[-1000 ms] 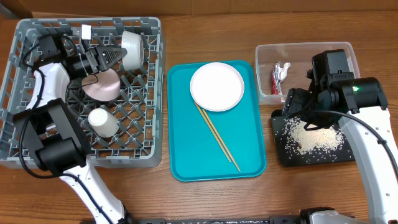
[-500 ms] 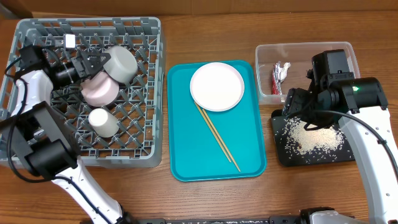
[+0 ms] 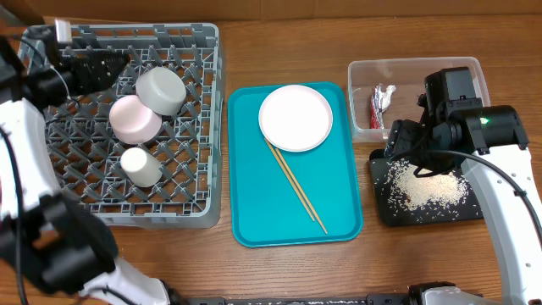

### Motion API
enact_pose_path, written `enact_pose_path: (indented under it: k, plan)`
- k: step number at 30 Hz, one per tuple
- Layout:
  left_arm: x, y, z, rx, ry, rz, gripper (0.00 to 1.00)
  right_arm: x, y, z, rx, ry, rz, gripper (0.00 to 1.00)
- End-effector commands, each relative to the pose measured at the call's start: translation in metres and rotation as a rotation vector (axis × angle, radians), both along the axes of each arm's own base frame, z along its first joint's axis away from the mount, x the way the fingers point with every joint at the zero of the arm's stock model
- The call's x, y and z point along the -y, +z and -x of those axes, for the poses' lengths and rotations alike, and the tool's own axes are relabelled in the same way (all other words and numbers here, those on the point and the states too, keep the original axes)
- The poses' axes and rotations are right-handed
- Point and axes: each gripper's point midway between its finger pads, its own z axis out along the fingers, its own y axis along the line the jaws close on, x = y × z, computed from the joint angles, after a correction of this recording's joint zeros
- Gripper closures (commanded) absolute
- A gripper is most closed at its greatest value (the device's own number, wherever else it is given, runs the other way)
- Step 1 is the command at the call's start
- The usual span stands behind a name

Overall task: Sort waste into correct bins and load items into the dishwasher
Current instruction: 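Carry the white bowl into the dish rack and release it, then reach the left gripper to the wooden chopsticks on the tray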

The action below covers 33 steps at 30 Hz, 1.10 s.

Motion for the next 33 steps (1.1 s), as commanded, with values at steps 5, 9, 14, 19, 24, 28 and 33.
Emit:
enact_pose_path:
  k: [5,9,14,19,24,28,33]
  plan:
    - [0.054,0.033,0.020,-0.044,0.048,-0.228,0.00,0.002,0.005,-0.002,0.023,-0.008,0.006,0.28]
    - [0.101,0.013,0.030,-0.153,-0.005,-0.307,0.00,0.002,0.005,-0.002,0.022,-0.007,0.006,0.27]
    - [0.171,-0.022,0.062,-0.402,-0.055,-0.313,0.00,0.002,0.005,-0.001,0.019,-0.007,0.007,0.22]
    - [0.230,-0.057,0.107,-0.728,0.032,-0.279,0.00,0.002,0.005,-0.001,0.019,-0.007,0.007,0.21]
    - [0.266,-0.089,0.126,-0.840,0.124,-0.358,0.00,0.003,0.004,0.000,0.014,-0.003,0.009,0.21]
    - [0.271,-0.124,0.137,-0.925,0.319,-0.425,0.00,0.003,0.004,0.002,0.004,0.000,0.011,0.21]
    - [0.300,-0.170,0.147,-0.951,0.305,-0.480,0.07,0.003,0.004,0.003,0.003,0.001,0.011,0.21]
